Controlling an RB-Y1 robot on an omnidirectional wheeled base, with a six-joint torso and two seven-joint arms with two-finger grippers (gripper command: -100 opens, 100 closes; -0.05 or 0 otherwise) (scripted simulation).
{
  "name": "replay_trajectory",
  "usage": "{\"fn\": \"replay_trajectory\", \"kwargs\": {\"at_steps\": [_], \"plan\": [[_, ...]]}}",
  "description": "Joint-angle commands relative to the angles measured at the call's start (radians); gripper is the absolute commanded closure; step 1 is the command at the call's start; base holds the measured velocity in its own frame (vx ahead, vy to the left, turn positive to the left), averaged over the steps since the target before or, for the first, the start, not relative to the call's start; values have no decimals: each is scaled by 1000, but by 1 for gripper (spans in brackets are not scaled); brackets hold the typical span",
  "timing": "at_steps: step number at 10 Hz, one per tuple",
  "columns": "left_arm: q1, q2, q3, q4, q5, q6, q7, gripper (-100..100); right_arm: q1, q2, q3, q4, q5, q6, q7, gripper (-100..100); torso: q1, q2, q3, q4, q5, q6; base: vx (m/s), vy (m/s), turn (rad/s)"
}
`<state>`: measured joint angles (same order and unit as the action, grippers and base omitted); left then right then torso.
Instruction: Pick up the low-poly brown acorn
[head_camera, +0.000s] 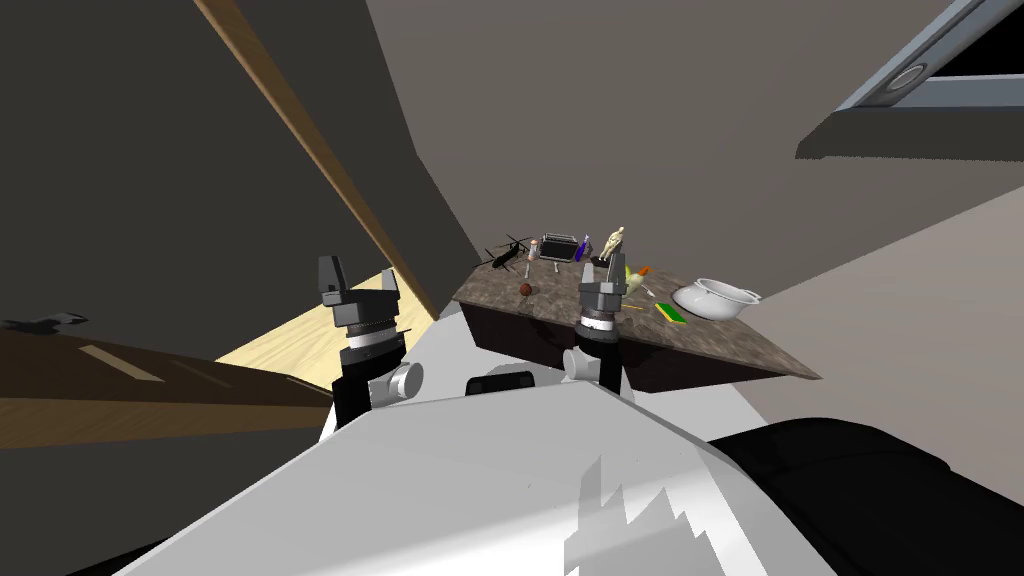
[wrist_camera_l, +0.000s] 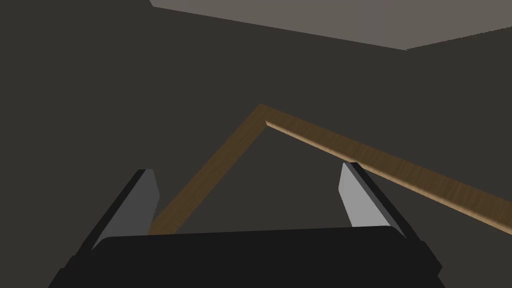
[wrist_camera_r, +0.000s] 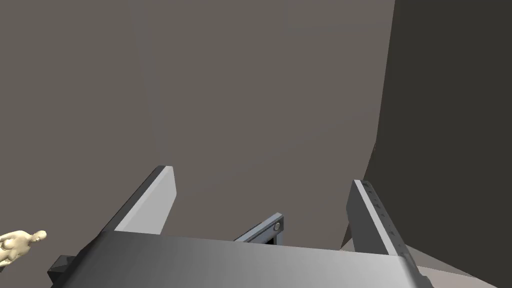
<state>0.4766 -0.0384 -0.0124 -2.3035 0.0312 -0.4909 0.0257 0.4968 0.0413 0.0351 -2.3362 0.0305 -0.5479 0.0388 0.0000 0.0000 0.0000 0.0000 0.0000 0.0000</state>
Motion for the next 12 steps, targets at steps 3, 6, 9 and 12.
{"fn": "replay_trajectory", "kwargs": {"at_steps": [3, 6, 9, 12], "plan": [[0, 0, 0, 0, 0, 0, 0, 0, 4, -78, -11, -3, -10, 56, 46, -100, 0, 0, 0, 0, 0, 0, -6, 9, 8], [0, 0, 0, 0, 0, 0, 0, 0, 10, -170, -27, -7, -26, 141, 126, -100, 1, 1, 0, 0, 0, 0, -10, 21, 24], [0, 0, 0, 0, 0, 0, 0, 0, 14, -237, -40, -9, -41, 217, 190, -100, 1, 1, 0, 0, 0, 0, -7, 20, 25], [0, 0, 0, 0, 0, 0, 0, 0, 16, -271, -47, -10, -49, 283, 244, -100, 1, 0, 0, 0, 0, 0, -2, 20, 21]]}}
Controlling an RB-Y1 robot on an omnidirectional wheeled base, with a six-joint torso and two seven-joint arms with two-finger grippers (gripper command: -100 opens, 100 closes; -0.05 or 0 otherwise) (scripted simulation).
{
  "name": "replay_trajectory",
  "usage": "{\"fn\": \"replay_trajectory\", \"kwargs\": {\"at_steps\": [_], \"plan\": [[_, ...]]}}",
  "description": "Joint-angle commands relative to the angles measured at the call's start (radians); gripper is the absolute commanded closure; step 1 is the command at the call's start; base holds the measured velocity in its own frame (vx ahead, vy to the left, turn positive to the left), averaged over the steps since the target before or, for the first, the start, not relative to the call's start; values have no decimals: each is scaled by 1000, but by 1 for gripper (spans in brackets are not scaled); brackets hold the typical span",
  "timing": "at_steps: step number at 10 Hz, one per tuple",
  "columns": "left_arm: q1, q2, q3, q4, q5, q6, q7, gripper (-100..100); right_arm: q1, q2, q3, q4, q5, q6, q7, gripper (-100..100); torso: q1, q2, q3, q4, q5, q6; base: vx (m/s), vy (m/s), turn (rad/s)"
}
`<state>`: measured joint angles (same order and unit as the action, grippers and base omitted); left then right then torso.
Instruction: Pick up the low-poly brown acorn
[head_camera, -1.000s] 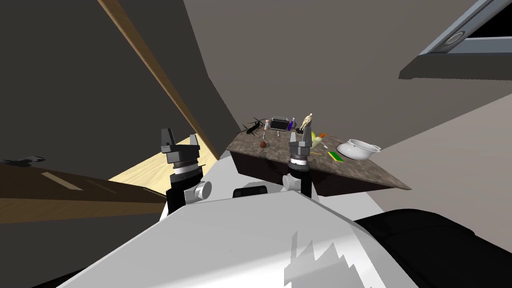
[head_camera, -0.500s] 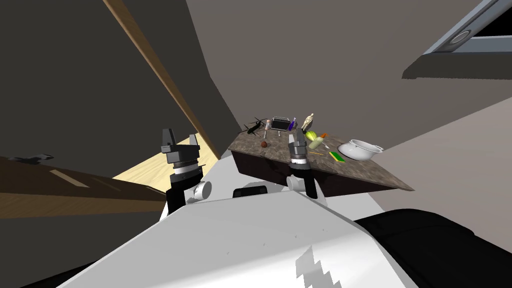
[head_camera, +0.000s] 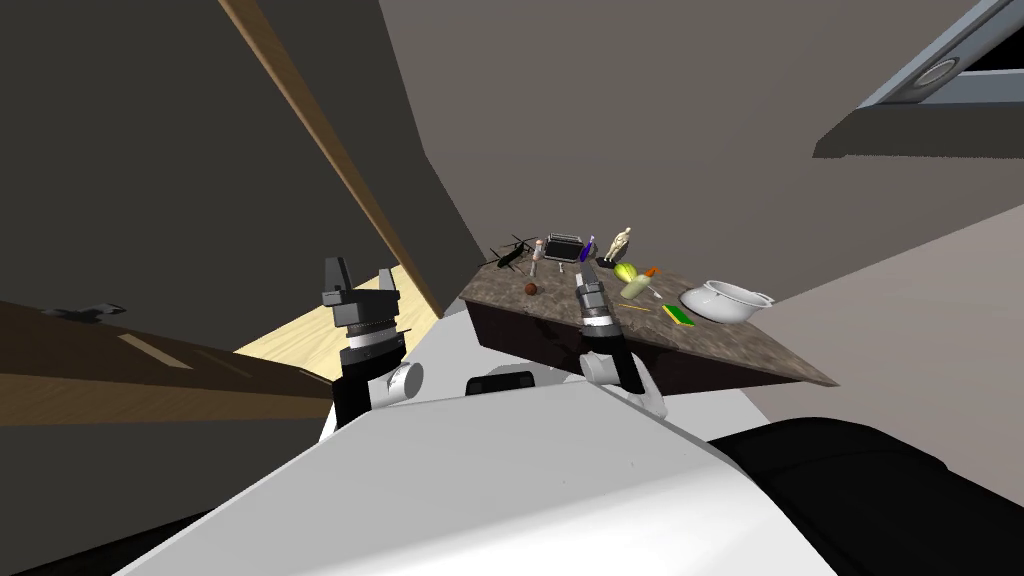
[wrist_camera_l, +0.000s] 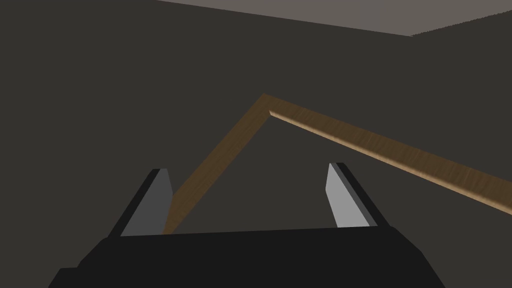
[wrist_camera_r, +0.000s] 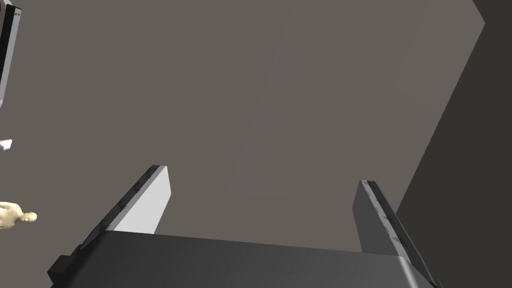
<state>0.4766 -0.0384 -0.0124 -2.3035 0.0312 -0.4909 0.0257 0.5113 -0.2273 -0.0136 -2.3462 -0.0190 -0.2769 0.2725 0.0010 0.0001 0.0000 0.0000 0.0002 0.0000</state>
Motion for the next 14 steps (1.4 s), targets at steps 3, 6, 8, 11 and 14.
{"fn": "replay_trajectory", "kwargs": {"at_steps": [3, 6, 8, 11, 14], "plan": [[0, 0, 0, 0, 0, 0, 0, 0, 4, -74, -11, -2, -17, 99, 95, -100, 0, 0, 0, 0, 0, 0, -2, 20, 32], [0, 0, 0, 0, 0, 0, 0, 0, 6, -109, -18, -2, -26, 172, 156, -100, 0, 0, 0, 0, 0, 0, 1, 19, 37], [0, 0, 0, 0, 0, 0, 0, 0, 7, -145, -24, -2, -36, 229, 210, -100, 0, 0, 0, 0, 0, 0, 2, 23, 40], [0, 0, 0, 0, 0, 0, 0, 0, 7, -216, -34, -1, -55, 323, 296, -100, 0, 0, 0, 0, 0, 0, 7, 22, 51], [0, 0, 0, 0, 0, 0, 0, 0, 7, -252, -38, 1, -65, 404, 386, -100, 1, -1, 0, 0, 0, 0, 10, 23, 48]]}}
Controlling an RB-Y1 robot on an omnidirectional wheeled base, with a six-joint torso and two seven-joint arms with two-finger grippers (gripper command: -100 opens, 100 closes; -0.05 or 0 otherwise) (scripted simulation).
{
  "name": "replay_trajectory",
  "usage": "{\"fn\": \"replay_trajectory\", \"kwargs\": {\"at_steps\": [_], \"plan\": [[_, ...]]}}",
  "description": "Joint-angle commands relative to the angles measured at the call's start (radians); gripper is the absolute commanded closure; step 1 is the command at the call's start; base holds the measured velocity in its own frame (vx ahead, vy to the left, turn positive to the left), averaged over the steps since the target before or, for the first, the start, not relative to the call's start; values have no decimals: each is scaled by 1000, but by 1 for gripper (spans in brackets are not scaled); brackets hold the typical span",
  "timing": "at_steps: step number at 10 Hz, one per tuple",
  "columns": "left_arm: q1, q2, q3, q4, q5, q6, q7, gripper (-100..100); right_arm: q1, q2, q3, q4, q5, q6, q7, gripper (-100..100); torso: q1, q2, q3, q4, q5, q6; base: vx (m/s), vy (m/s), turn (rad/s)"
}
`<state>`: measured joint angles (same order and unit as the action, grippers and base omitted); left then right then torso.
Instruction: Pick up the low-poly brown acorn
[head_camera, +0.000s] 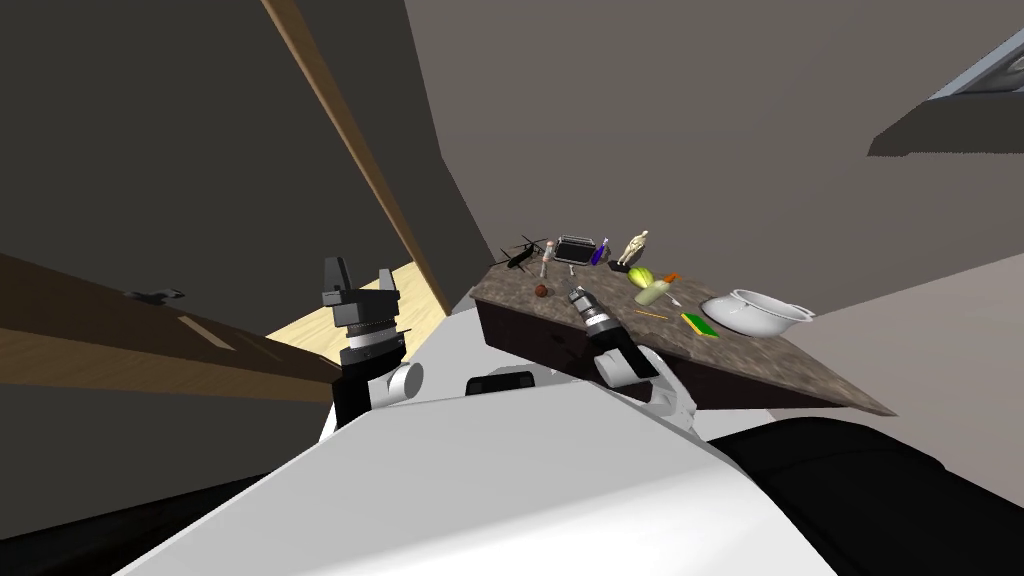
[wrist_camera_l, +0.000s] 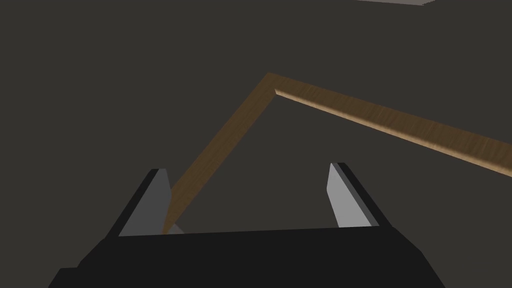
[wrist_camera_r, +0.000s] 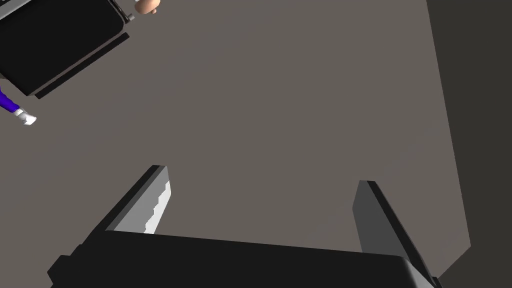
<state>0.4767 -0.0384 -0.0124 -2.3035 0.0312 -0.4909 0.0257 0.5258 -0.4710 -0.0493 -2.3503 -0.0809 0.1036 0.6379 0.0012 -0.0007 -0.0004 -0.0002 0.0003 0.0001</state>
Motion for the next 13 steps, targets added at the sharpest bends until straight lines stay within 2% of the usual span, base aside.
{"fn": "replay_trajectory", "kwargs": {"at_steps": [1, 2, 3, 4, 5, 6, 7, 8, 9, 10, 11, 12, 13], "plan": [[0, 0, 0, 0, 0, 0, 0, 0, -7, -8, -3, 5, -3, 31, 22, -100, 0, 0, 0, 0, 0, 0, 4, 8, -7], [0, 0, 0, 0, 0, 0, 0, 0, -8, -44, -6, 7, -13, 71, 67, -100, -1, 0, 0, 0, 0, 0, 10, 22, 82], [0, 0, 0, 0, 0, 0, 0, 0, -8, -44, -6, 7, -13, 94, 84, -100, 0, 0, 0, 0, 0, 0, 12, 19, 45], [0, 0, 0, 0, 0, 0, 0, 0, -10, -79, -9, 10, -23, 127, 116, -100, 0, 0, 0, 0, 0, 0, 18, 25, 82], [0, 0, 0, 0, 0, 0, 0, 0, -10, -79, -9, 10, -23, 156, 145, -100, 0, 0, 0, 0, 0, 0, 17, 19, 47], [0, 0, 0, 0, 0, 0, 0, 0, -11, -114, -11, 13, -33, 187, 174, -100, 0, 0, 0, 0, 0, 0, 20, 25, 81], [0, 0, 0, 0, 0, 0, 0, 0, -11, -114, -11, 13, -33, 221, 203, -100, 0, -1, 0, 0, 0, 0, 19, 20, 50], [0, 0, 0, 0, 0, 0, 0, 0, -11, -114, -11, 13, -33, 221, 214, -100, 0, -1, 0, 0, 0, 0, 8, 7, -5], [0, 0, 0, 0, 0, 0, 0, 0, -14, -148, -12, 17, -43, 267, 254, -100, -1, 0, 0, 0, 0, 0, 16, 15, 88], [0, 0, 0, 0, 0, 0, 0, 0, -14, -148, -12, 17, -43, 285, 280, -100, 0, 0, 0, 0, 0, 0, 19, 15, 61], [0, 0, 0, 0, 0, 0, 0, 0, -17, -182, -12, 21, -53, 317, 311, -100, 0, -1, 0, 0, 0, 0, 20, 22, 92], [0, 0, 0, 0, 0, 0, 0, 0, -17, -182, -12, 21, -53, 340, 340, -100, 0, -1, 0, 0, 0, 0, 21, 19, 55], [0, 0, 0, 0, 0, 0, 0, 0, -17, -182, -12, 21, -53, 348, 347, -100, 0, -1, 0, 0, 0, 0, 14, 10, -5]]}}
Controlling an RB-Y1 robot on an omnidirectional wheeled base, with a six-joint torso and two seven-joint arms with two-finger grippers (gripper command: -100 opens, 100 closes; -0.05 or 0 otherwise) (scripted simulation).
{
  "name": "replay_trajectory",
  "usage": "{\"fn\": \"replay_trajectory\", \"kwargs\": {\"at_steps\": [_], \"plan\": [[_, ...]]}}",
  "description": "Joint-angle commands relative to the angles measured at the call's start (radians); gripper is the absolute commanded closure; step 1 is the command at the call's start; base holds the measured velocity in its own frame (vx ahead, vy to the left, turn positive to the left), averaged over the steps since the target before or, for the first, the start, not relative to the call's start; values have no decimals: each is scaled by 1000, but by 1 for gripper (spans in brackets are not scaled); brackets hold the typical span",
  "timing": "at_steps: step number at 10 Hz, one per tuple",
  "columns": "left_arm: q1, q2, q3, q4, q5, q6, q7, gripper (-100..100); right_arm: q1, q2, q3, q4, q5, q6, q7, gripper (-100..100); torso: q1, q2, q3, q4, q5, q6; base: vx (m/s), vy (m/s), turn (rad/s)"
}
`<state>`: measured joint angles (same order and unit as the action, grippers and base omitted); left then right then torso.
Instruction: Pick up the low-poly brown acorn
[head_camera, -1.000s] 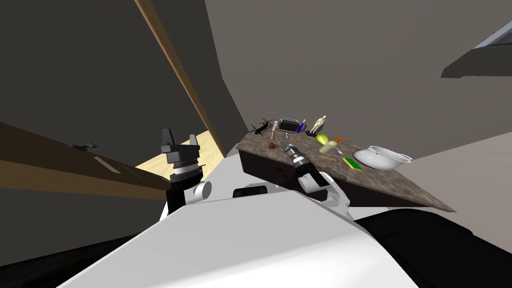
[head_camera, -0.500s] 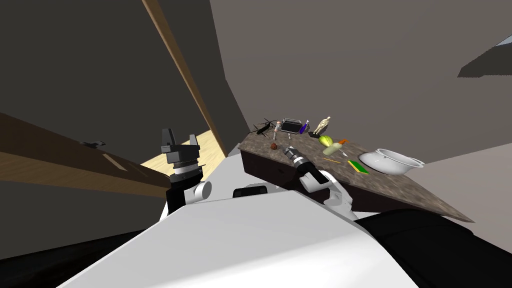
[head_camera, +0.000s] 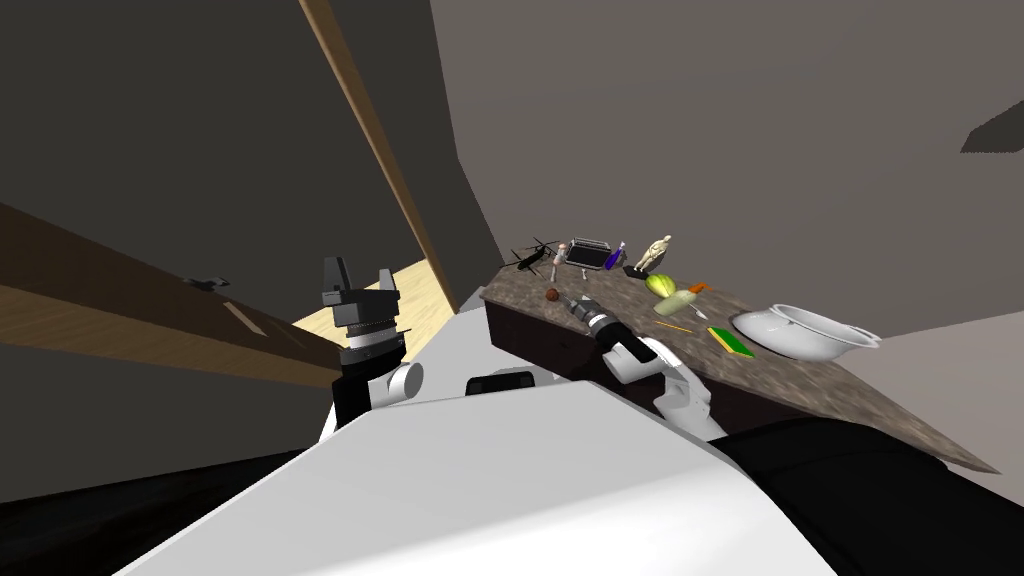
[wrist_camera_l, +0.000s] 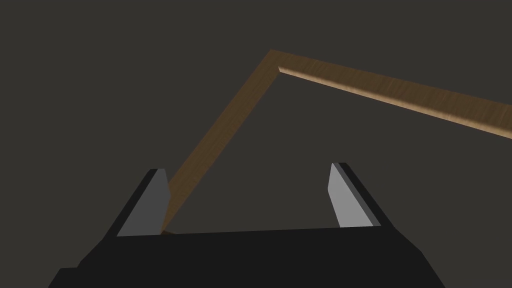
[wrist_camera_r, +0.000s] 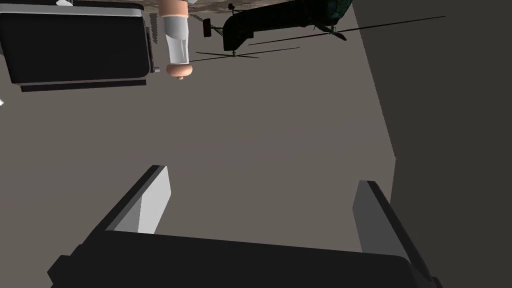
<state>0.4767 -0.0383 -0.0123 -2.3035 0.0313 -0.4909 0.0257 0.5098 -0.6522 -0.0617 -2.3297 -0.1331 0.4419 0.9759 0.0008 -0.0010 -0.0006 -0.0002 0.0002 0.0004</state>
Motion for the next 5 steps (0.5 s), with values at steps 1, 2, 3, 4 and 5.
{"fn": "replay_trajectory", "kwargs": {"at_steps": [1, 2, 3, 4, 5], "plan": [[0, 0, 0, 0, 0, 0, 0, 0, -4, -35, 1, 5, -10, 50, 50, -100, 0, 0, 0, 0, 0, 0, 24, 21, 111], [0, 0, 0, 0, 0, 0, 0, 0, -4, -35, 1, 5, -10, 71, 73, -100, 0, -1, 0, 0, 0, -1, 26, 16, 57], [0, 0, 0, 0, 0, 0, 0, 0, -8, -67, 2, 11, -19, 101, 100, -100, 0, -1, 0, 0, 0, 0, 33, 22, 105], [0, 0, 0, 0, 0, 0, 0, 0, -8, -67, 2, 11, -19, 124, 128, -100, 1, -1, -1, 0, 0, 0, 30, 15, 53], [0, 0, 0, 0, 0, 0, 0, 0, -8, -67, 2, 11, -19, 134, 144, -100, 0, -1, -1, 0, 0, 0, 12, 5, -10]]}}
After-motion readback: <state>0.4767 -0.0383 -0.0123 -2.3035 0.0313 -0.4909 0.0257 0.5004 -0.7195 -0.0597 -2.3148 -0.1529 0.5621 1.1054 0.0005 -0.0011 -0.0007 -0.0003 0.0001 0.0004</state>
